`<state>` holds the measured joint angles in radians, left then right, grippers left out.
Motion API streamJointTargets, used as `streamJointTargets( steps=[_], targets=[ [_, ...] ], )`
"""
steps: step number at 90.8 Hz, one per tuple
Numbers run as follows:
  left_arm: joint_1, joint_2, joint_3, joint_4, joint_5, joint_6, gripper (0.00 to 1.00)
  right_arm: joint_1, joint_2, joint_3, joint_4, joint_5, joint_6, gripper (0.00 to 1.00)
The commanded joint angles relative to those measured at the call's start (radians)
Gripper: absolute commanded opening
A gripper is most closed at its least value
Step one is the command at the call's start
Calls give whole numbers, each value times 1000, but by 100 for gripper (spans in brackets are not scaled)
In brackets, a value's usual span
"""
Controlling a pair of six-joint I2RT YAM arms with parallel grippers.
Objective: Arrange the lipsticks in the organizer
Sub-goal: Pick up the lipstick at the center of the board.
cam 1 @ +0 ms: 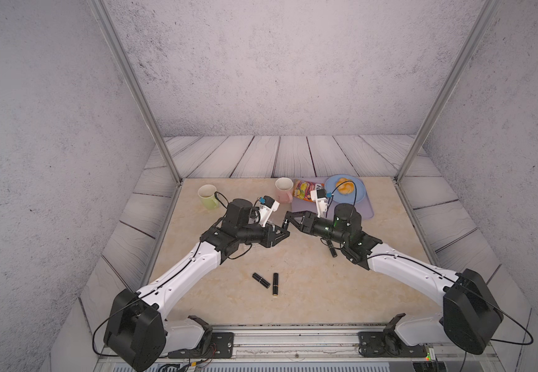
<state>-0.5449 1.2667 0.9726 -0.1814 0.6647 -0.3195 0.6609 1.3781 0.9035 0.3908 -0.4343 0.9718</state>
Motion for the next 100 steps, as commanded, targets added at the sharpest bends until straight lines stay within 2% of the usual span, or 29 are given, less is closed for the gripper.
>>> streamJointTargets(
  steps=[1,21,28,38,51,76,81,90,100],
  targets=[
    [-14,-29,29,-60,-91,114,0,-11,-9,36,-110,-56,18,43],
    [-36,-21,40,-71,-102,123,0,-11,17,80,-161,-101,5,29],
    [-38,-20,46,-75,-109,122,0,-11,31,95,-170,-121,8,30],
    [-38,-17,51,-81,-114,122,0,-11,42,103,-175,-125,14,37],
    [-38,-15,53,-85,-117,122,0,-11,49,109,-180,-123,13,37],
    [-40,-13,65,-94,-121,114,0,-11,66,119,-188,-104,-8,23],
    [-40,-17,68,-100,-129,106,8,-11,66,115,-176,-94,-19,19],
    [-38,-27,65,-85,-137,65,31,-11,66,114,-159,-78,-42,16],
    [-38,-28,71,-54,-119,27,44,-10,52,121,-174,-55,-84,14]
  ],
)
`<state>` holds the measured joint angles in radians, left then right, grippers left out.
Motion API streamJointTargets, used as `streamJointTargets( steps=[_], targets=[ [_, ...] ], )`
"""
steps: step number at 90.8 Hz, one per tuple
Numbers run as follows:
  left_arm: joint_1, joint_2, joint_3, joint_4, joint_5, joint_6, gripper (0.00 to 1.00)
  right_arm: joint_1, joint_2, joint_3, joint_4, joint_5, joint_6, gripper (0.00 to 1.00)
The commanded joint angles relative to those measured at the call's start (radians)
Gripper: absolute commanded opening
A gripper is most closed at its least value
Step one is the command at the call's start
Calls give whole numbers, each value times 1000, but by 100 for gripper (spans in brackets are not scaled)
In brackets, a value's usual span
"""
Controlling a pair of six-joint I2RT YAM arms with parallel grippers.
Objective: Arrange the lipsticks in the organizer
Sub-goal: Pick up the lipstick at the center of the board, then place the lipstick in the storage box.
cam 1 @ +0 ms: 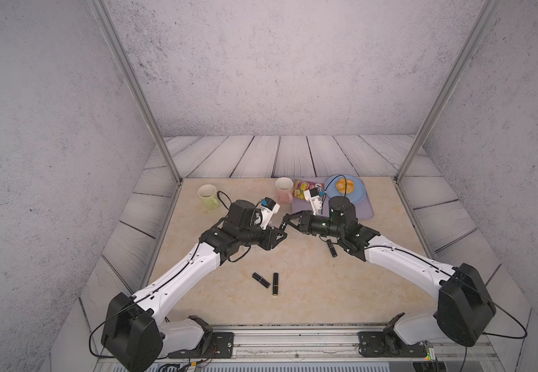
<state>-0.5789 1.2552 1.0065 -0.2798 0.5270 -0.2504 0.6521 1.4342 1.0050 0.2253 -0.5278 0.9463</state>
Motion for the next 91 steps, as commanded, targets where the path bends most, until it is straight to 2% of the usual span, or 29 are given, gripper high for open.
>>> streamJointTargets(
  steps=[1,11,19,30,52,74,91],
  targets=[
    [-4,-16,39,44,21,-45,45,-2,-7,19,-8,42,-62,14],
    [-3,-18,51,31,11,-65,52,-2,-33,14,-19,77,-120,13],
    [5,-25,53,11,-21,-75,62,-3,-58,4,-15,114,-177,12],
    [41,-46,48,-18,-57,-111,72,-1,-110,-32,4,185,-301,9],
    [147,-115,17,-59,-102,-183,74,13,-205,-117,34,386,-621,7],
    [203,-131,4,-79,-129,-213,74,164,-281,-245,197,652,-1071,7],
    [206,-115,-10,-61,-135,-219,74,229,-297,-334,366,693,-1237,7]
  ],
)
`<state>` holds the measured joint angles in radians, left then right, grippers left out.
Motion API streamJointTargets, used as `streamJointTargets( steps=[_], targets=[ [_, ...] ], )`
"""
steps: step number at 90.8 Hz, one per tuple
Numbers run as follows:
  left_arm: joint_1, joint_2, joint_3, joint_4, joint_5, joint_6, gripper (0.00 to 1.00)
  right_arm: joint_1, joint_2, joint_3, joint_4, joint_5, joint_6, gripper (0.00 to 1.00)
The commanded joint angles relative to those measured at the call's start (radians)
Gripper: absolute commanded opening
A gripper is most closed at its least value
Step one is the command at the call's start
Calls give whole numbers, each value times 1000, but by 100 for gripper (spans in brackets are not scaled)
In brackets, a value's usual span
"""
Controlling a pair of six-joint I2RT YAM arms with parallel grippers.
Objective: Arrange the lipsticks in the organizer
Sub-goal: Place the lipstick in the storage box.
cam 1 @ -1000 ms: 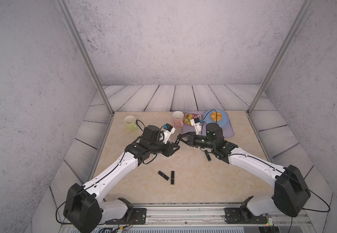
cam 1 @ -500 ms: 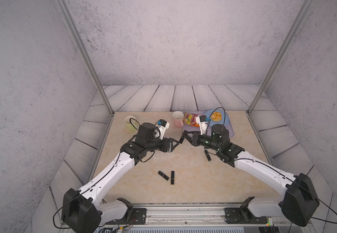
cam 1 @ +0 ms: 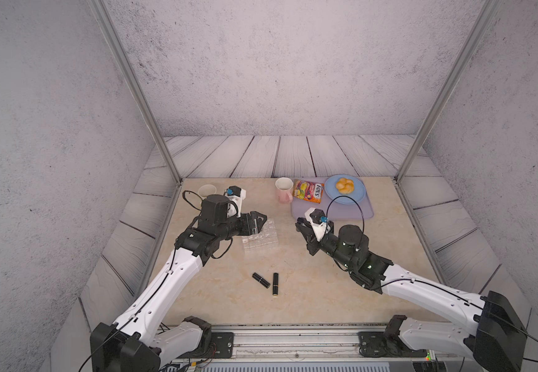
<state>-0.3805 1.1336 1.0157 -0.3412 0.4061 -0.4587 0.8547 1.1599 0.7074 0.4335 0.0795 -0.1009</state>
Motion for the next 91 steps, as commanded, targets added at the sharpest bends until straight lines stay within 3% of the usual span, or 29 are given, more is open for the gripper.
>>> streamJointTargets(
  steps=[1,13,27,32,38,52,65,74,91],
  targets=[
    [8,7,-20,1,-14,-11,74,30,-21,-40,164,85,-196,7],
    [13,11,-20,2,-21,-11,74,50,9,-69,236,80,-252,7],
    [21,12,-20,-8,-55,-11,73,50,81,-40,236,105,-185,6],
    [30,16,-18,-29,-127,-26,73,45,147,15,208,163,-99,5],
    [46,30,-12,-80,-267,-41,73,35,247,43,309,168,-25,5],
    [106,67,-10,-143,-453,-58,73,25,503,174,454,79,117,3],
    [162,92,-29,-133,-439,-63,73,13,683,288,490,62,194,2],
    [184,88,-55,-116,-412,-54,72,-24,745,329,489,22,303,2],
    [202,92,-92,-94,-388,-43,72,-26,813,360,476,3,342,1]
  ],
)
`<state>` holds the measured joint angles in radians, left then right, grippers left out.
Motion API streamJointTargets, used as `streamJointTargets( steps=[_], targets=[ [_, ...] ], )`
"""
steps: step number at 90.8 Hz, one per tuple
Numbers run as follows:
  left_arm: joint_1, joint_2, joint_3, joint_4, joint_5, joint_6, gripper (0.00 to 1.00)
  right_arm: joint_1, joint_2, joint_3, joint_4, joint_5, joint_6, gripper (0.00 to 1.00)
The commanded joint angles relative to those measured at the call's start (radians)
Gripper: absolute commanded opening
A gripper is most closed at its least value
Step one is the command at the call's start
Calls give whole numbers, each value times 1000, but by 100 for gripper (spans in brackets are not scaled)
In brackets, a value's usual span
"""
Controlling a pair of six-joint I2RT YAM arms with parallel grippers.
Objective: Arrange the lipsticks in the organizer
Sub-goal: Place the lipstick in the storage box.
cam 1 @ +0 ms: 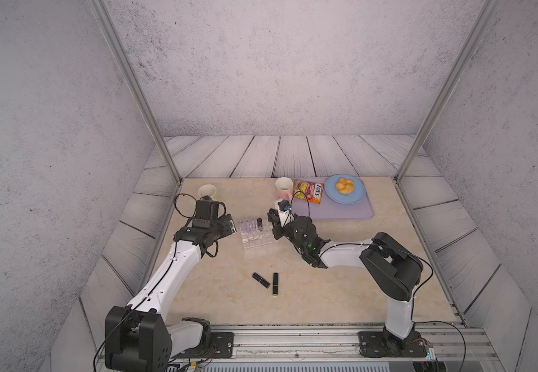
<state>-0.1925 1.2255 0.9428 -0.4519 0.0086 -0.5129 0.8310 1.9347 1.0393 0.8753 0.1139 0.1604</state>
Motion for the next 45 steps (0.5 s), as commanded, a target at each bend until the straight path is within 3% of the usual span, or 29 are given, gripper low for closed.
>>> streamJointTargets(
  steps=[1,45],
  targets=[
    [15,0,-21,18,11,11,72,-3,43,31,33,-32,84,1],
    [39,9,-29,27,74,7,72,-3,147,88,15,-41,131,0]
  ],
)
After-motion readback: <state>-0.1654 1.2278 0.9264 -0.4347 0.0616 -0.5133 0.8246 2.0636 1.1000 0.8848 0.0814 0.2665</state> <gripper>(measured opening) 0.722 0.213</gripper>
